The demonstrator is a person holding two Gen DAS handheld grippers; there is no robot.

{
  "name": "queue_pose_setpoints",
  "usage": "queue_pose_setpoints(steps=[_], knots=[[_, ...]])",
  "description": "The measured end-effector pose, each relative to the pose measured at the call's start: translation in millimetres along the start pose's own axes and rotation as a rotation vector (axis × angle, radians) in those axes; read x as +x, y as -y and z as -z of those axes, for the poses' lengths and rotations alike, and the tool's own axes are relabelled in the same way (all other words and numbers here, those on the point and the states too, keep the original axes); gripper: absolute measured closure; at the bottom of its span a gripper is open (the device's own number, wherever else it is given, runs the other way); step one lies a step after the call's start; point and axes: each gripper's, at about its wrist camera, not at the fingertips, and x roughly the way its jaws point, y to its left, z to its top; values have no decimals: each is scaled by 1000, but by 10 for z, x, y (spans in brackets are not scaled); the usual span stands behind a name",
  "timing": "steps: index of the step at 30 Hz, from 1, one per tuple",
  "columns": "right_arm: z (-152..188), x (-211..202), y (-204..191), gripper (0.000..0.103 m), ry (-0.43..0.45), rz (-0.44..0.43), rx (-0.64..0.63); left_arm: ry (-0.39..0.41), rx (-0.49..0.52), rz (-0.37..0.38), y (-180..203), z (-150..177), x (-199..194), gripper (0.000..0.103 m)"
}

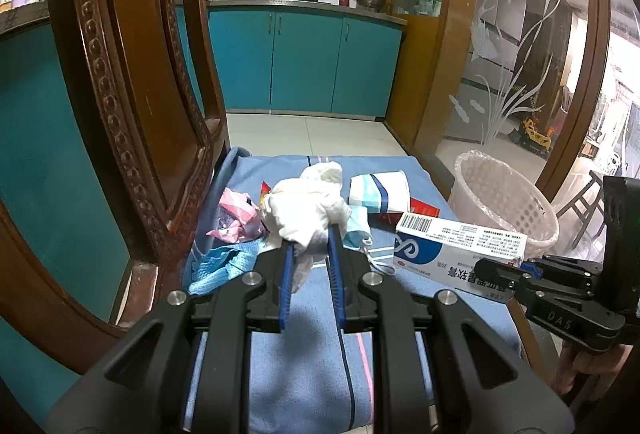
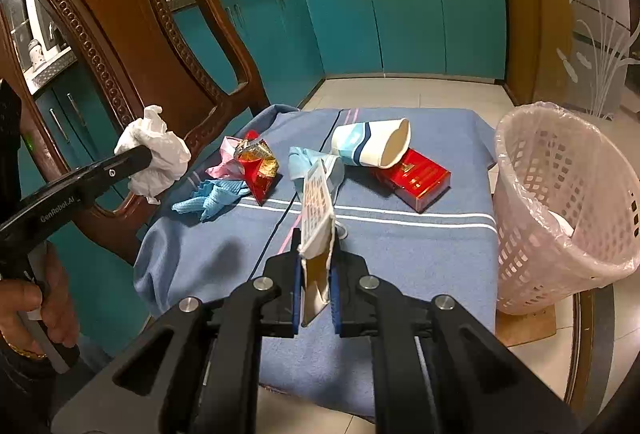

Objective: Collect trash
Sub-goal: 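Lift the toothpaste box with the right tool over the wastebasket, then open the right tool to drop the box while left carries tissue to basket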

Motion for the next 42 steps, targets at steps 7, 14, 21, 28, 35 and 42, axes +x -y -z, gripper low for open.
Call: queue_pose_setpoints(steps=[7,14,21,28,35,42], knots=[[-11,-21,7,91,13,2,2,-4,6,1,-6,1,6,86],[-166,-477,512,91,269,179,135,-8,7,0,-2,7,8,86],[-196,-480,1483,90,277,391,339,-12,14,1,35,4,38,86],[-201,-273,1684,79,233,408,366,-17,23,0,75,27,64,86],[-198,-660,1494,26,384,456,344,-31,78,20,252,97,153,86],[108,-1419,1465,3,753,470,527,-85,153,195,1054,-137,554,86]])
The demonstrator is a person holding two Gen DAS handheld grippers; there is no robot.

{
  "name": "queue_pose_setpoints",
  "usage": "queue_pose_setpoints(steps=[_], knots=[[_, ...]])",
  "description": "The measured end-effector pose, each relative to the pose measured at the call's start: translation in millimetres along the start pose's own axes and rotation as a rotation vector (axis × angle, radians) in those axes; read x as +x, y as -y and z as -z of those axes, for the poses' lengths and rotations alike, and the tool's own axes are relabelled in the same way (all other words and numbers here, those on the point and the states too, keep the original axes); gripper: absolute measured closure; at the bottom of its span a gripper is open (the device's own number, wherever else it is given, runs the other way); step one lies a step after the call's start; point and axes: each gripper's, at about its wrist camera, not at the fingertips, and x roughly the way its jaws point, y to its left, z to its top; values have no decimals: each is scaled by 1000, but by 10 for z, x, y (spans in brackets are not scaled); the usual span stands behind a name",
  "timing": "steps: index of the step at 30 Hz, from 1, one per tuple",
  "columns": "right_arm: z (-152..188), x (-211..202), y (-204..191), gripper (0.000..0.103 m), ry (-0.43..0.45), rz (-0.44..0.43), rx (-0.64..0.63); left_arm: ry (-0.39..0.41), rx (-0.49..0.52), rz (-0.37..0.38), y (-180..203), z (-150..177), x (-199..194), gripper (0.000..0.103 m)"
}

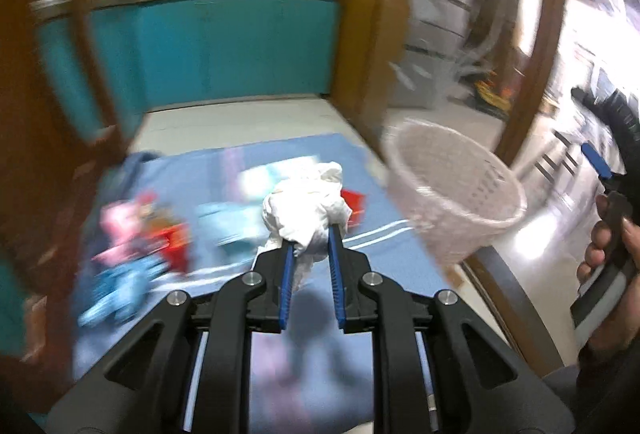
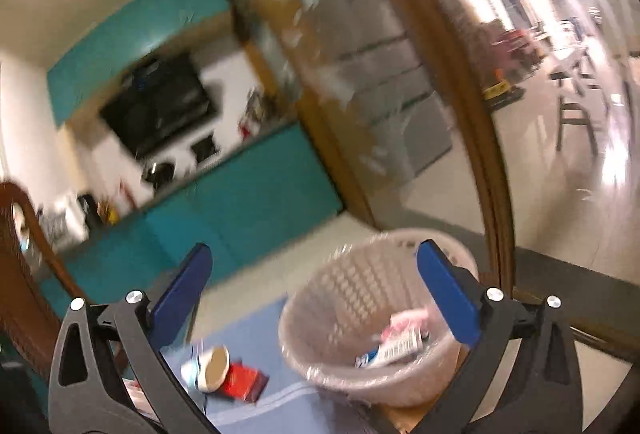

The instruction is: Collect trash

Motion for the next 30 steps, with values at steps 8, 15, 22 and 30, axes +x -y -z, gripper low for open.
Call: queue_pose_setpoints(steps=[8,15,22,30], knots=[[-52,41,290,3,15,65,93,-1,45,156,1314,-807,1006,16],[11,132,164,3,-66,17,50,-53,-58,88,1005,-669,1127,9],[439,280,-552,3,-322,-150,-166,-36,-62,-256,-31,-130,223,7],[1223,37,-1443,3,-584,-323,-437,-43,-180,-389,-882,552,-551,6]])
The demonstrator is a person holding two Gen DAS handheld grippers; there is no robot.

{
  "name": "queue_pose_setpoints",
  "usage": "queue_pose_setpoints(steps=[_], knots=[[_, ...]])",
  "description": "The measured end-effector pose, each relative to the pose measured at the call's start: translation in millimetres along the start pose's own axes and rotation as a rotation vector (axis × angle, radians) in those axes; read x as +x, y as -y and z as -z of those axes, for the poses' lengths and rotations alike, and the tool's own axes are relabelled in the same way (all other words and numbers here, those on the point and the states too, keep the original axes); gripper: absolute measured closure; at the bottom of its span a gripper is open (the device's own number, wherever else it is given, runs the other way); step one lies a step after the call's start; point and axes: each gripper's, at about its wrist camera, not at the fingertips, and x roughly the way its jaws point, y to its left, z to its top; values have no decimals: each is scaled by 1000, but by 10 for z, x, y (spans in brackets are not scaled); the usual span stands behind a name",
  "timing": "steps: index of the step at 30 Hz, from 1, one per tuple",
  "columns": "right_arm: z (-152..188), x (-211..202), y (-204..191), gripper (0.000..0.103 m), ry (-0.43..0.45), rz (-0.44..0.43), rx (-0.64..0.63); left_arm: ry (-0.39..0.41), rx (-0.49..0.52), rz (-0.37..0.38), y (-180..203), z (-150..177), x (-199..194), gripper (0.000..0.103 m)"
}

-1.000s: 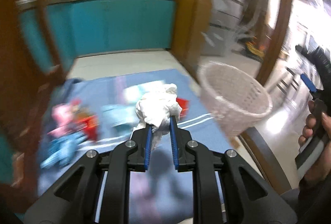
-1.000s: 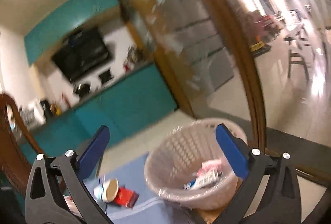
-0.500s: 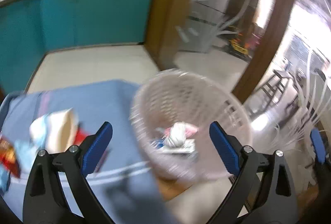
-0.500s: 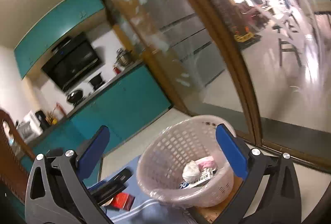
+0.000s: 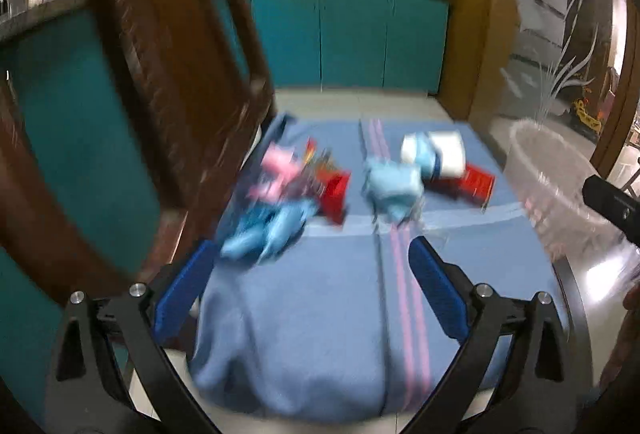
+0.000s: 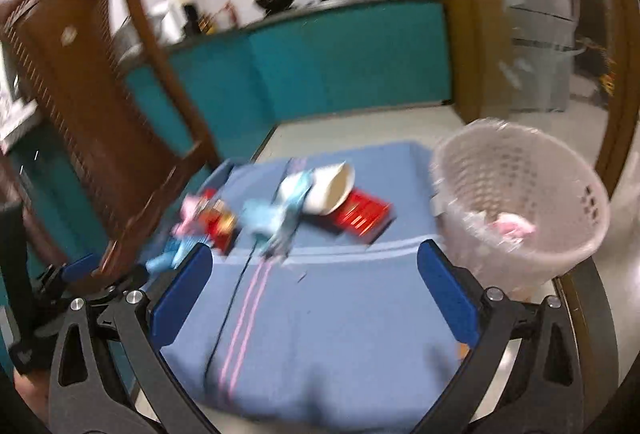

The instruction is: Collect trash

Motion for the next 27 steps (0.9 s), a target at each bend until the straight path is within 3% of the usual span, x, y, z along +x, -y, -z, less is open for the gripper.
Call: queue_pose_setpoints(steps=[2,7,27], knots=[[90,27,-107,3,-18,-6,-12,-28,-9,28,-91,94,-2,6],[110,49,-246,3,-7,-6,-32,11,26,16,-28,37,-28,6],[145,64,-135,3,-18,17,-26,-4,32,26,-58,97,-107,6]])
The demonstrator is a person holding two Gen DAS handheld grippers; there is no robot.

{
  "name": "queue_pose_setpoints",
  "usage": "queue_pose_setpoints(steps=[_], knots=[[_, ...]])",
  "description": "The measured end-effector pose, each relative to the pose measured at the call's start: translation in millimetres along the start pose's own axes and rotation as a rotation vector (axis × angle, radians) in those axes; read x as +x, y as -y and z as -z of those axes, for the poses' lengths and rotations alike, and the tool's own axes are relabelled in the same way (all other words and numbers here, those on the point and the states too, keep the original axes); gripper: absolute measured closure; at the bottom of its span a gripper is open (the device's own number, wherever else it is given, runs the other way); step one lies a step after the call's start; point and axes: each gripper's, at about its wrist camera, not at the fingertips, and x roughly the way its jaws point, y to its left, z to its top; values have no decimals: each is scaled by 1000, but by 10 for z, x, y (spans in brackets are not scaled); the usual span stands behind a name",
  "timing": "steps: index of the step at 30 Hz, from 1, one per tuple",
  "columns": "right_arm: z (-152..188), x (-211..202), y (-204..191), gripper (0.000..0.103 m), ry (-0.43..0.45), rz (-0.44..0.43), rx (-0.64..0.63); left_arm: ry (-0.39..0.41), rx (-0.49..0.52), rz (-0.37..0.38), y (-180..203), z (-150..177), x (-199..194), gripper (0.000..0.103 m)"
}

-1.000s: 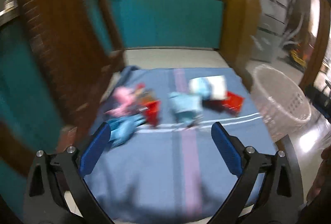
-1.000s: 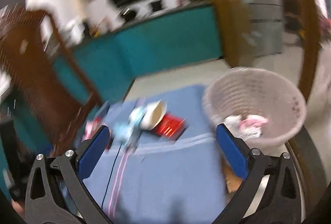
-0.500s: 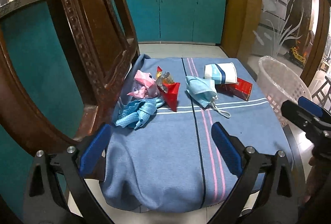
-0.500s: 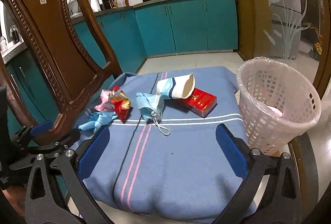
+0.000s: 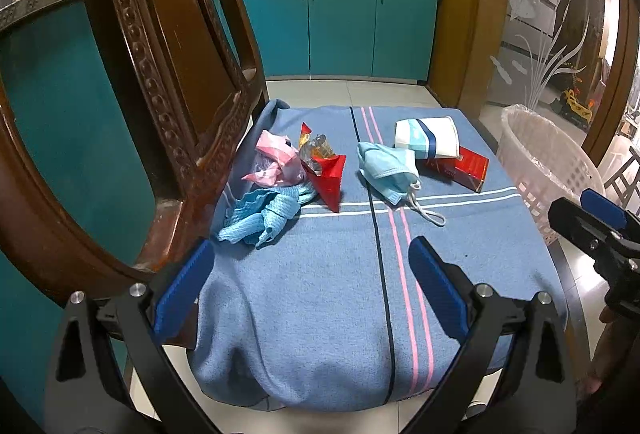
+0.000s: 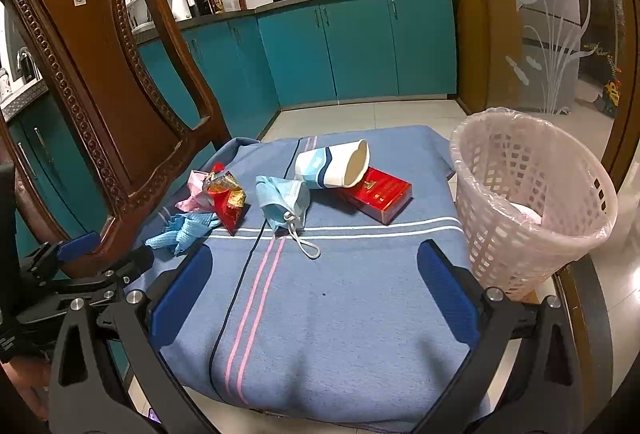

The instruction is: Collect trash

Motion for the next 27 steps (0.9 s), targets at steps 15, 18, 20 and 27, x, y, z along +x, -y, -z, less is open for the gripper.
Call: queue_pose_setpoints(steps=[15,18,20,27], knots=[[-22,19,-6,3,0,-9,12,-12,6,-86,114,-312,516,14],[-17,35,5,3,-6,-6,11,-56,-6,-90,117,-476,839,22],[-15,52,22,3,-11,-1,12,-65,-8,-103,122,-545,979,26],[-24,98,53,3,-20,1,21,-138,-7,-106,125,-700,1468,32]])
